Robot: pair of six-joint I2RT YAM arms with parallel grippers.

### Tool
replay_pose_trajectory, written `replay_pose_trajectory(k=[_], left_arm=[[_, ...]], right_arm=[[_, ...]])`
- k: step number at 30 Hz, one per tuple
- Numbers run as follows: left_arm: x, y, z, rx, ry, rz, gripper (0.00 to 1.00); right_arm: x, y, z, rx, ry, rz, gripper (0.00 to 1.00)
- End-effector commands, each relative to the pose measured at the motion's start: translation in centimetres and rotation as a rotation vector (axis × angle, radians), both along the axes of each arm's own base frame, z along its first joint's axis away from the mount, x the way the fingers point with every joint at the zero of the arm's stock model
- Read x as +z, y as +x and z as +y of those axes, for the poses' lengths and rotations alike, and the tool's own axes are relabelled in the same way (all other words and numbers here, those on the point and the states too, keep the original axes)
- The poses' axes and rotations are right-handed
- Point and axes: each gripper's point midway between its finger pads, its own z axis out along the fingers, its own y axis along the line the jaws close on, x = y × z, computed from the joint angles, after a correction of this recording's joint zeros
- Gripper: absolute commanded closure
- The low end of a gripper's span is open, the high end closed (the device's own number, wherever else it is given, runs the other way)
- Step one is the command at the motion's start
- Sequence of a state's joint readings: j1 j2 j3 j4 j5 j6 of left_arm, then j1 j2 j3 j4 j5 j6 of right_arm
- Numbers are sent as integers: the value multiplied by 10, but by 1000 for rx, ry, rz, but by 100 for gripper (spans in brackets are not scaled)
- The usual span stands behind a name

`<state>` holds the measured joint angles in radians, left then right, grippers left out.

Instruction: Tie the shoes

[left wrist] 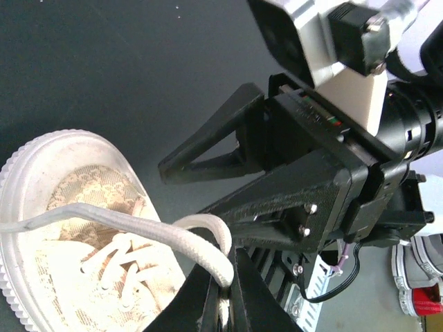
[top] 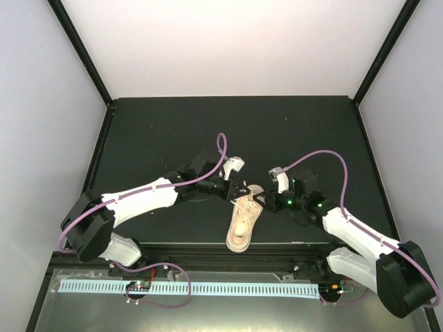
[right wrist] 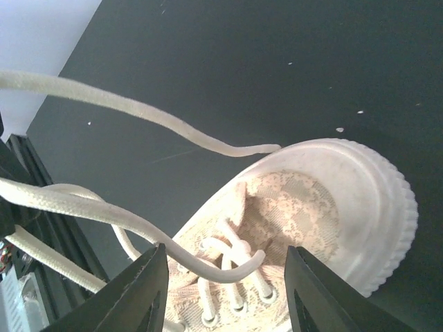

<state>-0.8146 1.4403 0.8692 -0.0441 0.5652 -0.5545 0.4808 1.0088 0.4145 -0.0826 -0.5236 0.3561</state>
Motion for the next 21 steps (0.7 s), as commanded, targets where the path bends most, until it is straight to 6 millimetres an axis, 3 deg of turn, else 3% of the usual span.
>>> replay_pose_trajectory(k=[1, 8, 14, 18, 21], left_arm=[[18, 6, -11, -4, -35, -23, 98], [17, 6, -12, -8, -33, -20, 99], [19, 7, -14, -12, -37, -21, 98], [18, 7, -14, -12, -36, -22, 98], [14, 7, -14, -12, -30, -21, 98]], right_arm=[[20, 0, 15, 77, 58, -70, 50], [25, -1, 14, 68, 71, -92, 41], [28, 3, 16, 71, 78, -110, 41], [17, 11, 16, 46, 50, -99, 52], [14, 15, 16, 20, 56, -79, 69]])
